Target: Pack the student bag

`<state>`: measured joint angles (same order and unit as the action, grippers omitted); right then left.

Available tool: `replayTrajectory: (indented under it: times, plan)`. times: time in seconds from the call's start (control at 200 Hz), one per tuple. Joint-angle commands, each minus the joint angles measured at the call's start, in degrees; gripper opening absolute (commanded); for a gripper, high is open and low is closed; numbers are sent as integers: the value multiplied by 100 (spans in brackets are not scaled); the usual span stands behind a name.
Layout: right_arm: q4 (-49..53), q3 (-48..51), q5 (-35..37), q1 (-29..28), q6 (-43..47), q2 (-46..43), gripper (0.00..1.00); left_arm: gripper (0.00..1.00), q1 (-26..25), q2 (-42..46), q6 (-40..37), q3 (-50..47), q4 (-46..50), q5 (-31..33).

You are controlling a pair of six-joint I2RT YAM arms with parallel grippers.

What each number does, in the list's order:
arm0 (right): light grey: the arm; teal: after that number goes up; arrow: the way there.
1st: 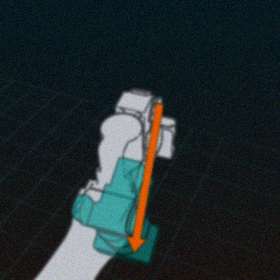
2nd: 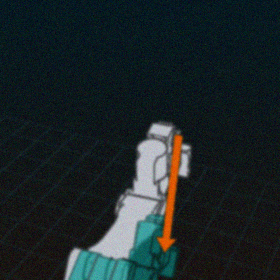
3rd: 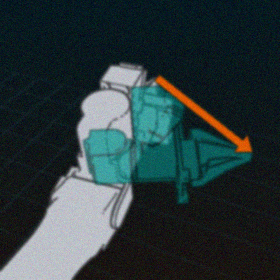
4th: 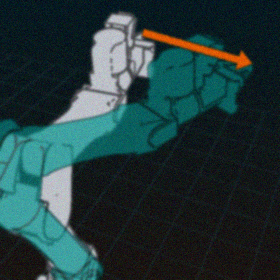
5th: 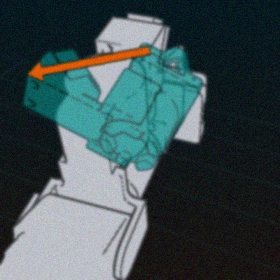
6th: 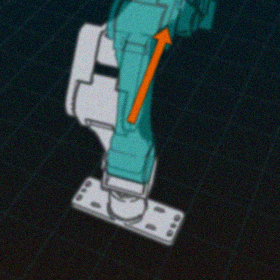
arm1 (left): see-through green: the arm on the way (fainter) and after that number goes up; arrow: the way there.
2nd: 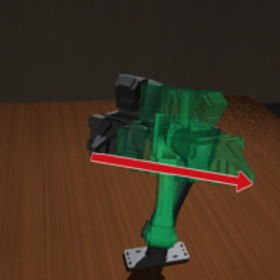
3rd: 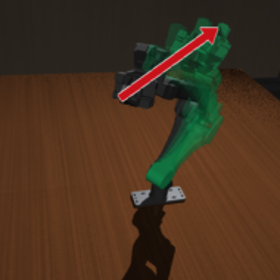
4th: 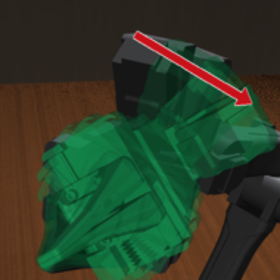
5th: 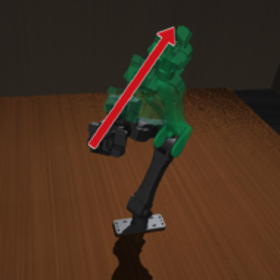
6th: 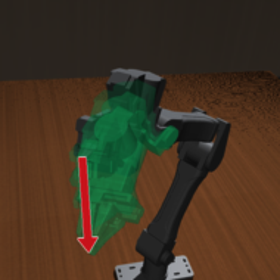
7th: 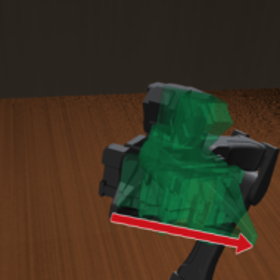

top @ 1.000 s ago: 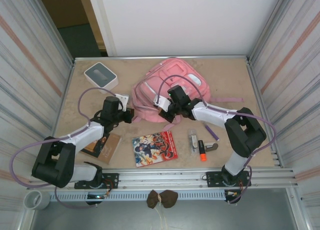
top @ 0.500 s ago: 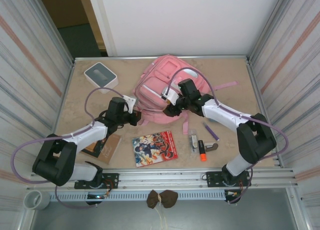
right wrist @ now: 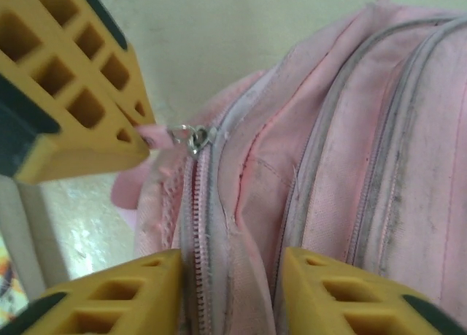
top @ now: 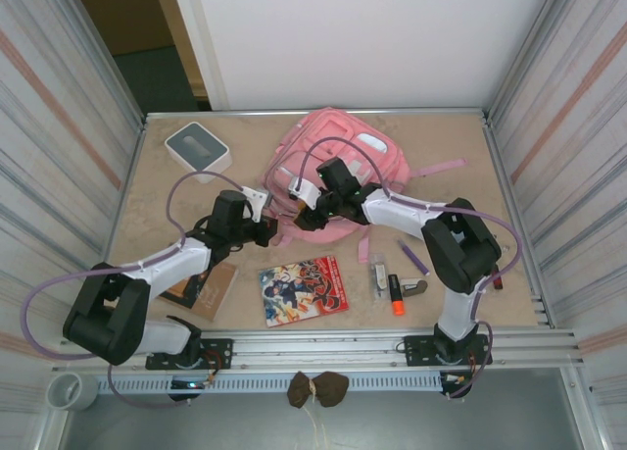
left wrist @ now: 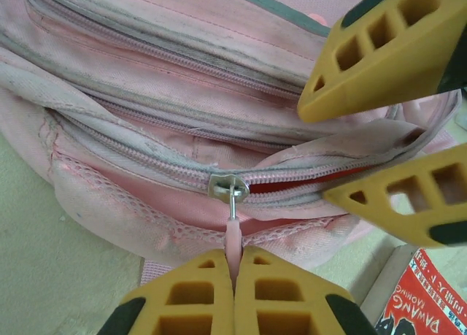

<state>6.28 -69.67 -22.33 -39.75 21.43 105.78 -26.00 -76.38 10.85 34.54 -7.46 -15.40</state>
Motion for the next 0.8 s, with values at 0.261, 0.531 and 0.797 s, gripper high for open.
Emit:
replayTrajectory:
  times: [0.261,0.531,0.797]
  plan:
    - [445,522,548,267,381,-662,0,0,284,183,105,71,-4,641]
    - [828,793,798,545,699,-1218,0,0,717,-188,-7,121,34,737]
    - [967,777,642,811,593,-1439,4,0,606,-128,17,88,-300,-158]
